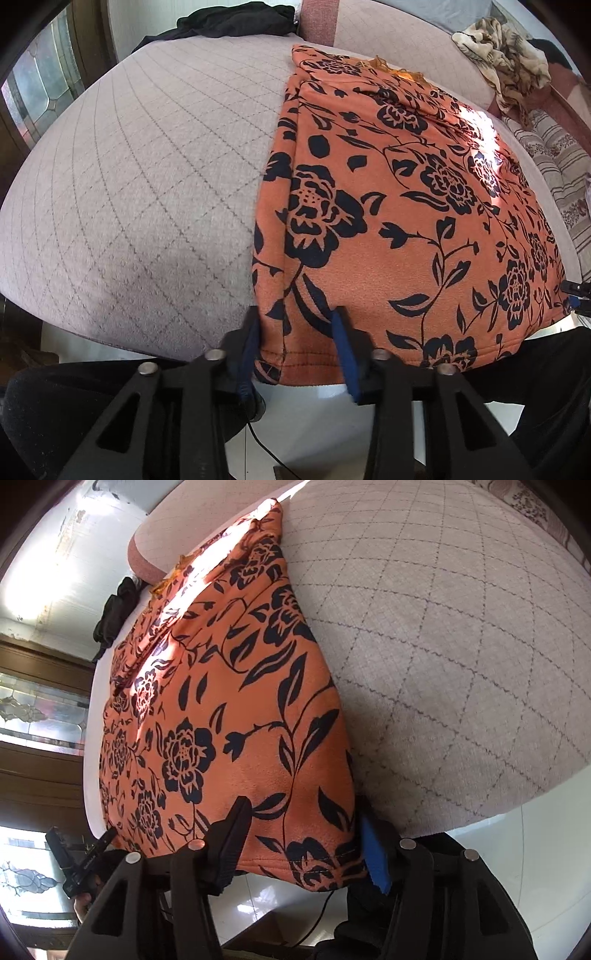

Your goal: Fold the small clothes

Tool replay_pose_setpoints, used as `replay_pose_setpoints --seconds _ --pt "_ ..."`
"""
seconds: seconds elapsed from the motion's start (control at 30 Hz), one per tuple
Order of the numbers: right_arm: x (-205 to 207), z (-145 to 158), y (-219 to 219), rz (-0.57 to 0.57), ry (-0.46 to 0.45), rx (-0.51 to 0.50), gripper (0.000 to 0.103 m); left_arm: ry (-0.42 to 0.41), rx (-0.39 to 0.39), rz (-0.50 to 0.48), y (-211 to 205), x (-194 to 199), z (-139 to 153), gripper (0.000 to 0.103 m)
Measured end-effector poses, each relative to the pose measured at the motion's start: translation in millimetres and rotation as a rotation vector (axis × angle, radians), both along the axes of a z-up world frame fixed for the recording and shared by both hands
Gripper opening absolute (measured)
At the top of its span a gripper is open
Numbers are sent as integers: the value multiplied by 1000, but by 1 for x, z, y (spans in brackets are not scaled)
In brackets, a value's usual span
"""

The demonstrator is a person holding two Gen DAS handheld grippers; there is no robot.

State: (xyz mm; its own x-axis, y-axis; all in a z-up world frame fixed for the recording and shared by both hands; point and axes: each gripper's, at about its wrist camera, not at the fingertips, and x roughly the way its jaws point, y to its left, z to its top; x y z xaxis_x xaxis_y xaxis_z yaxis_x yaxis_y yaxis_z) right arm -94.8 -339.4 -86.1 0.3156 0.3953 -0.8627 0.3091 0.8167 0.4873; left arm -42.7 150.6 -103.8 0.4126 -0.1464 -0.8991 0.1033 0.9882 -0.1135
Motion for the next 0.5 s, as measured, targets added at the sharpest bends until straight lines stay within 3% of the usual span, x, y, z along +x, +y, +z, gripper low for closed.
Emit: replay_pose_setpoints --seconds 0.03,0.07,0.3,0.4,0.5 --pt "-1 0 -1 1 5 -5 34 1 -17 -10 1 1 1 8" --pt "-1 -2 -3 -5 8 8 13 5 -35 -11 1 3 2 8" --pt "-14 23 -8 -29 -96 82 11 -73 -153 47 18 4 33 7" --pt "-13 30 -10 -33 -116 103 11 -11 -147 60 18 12 20 7" --pt "-6 17 -11 -47 -81 141 11 38 -128 71 16 15 8 7"
